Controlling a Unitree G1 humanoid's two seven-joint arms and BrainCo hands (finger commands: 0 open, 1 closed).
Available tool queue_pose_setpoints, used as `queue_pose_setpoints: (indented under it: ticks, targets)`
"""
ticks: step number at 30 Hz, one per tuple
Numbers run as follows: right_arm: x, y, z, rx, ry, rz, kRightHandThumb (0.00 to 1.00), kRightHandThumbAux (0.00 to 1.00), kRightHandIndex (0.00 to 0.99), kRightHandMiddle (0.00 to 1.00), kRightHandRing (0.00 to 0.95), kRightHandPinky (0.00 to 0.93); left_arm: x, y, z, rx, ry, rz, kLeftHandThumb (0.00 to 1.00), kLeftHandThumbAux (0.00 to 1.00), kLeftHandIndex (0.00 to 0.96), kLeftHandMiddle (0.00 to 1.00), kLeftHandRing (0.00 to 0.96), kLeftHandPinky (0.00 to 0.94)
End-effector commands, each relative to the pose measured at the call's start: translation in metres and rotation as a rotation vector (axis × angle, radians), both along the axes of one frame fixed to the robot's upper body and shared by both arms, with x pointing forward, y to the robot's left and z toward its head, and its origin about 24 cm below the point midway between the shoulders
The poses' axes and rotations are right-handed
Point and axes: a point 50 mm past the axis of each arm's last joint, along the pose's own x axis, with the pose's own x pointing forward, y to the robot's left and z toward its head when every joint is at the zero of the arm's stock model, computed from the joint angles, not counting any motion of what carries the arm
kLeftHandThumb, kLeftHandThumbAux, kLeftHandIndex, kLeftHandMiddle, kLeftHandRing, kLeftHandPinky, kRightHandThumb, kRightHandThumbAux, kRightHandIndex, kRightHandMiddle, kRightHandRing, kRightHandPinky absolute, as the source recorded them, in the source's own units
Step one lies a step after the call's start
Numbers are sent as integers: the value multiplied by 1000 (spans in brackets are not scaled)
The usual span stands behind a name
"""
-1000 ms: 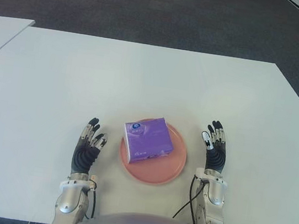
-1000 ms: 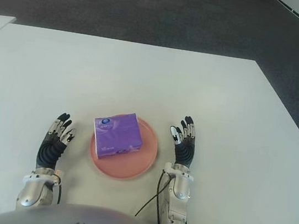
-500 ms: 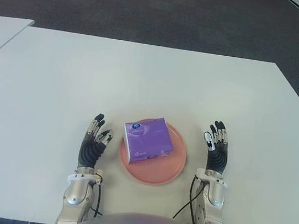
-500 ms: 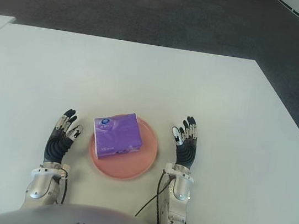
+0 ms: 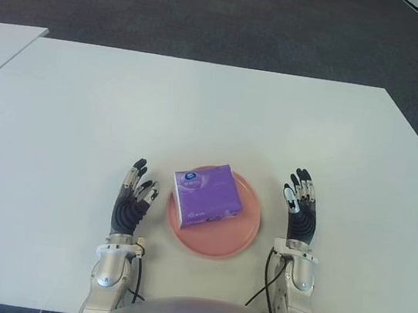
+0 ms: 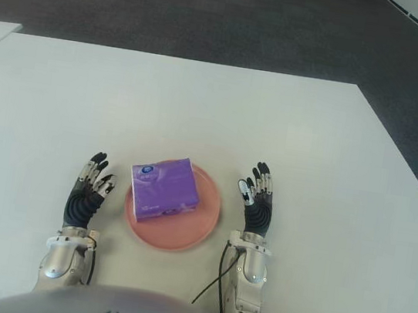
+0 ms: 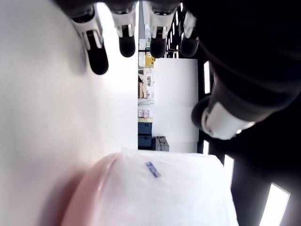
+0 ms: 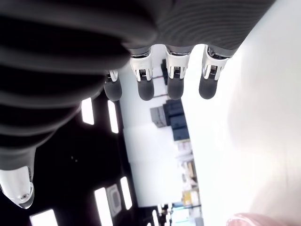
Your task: Put the tissue paper into the plate.
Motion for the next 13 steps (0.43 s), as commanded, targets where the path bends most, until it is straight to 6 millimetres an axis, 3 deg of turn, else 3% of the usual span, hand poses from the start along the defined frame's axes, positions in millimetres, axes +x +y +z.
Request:
queue_pose_setpoints:
  ticks: [1, 13]
  targets:
    - [-28, -3, -35, -5, 220, 26, 179, 520, 51, 67, 44, 57, -11, -8, -20, -49, 113, 17, 82, 665, 25, 11, 0, 5]
    - [-30, -13, -41, -99, 287, 79, 131, 471, 31, 26, 1, 2, -17, -12, -25, -108, 118, 36, 80, 650, 36, 25, 13, 22]
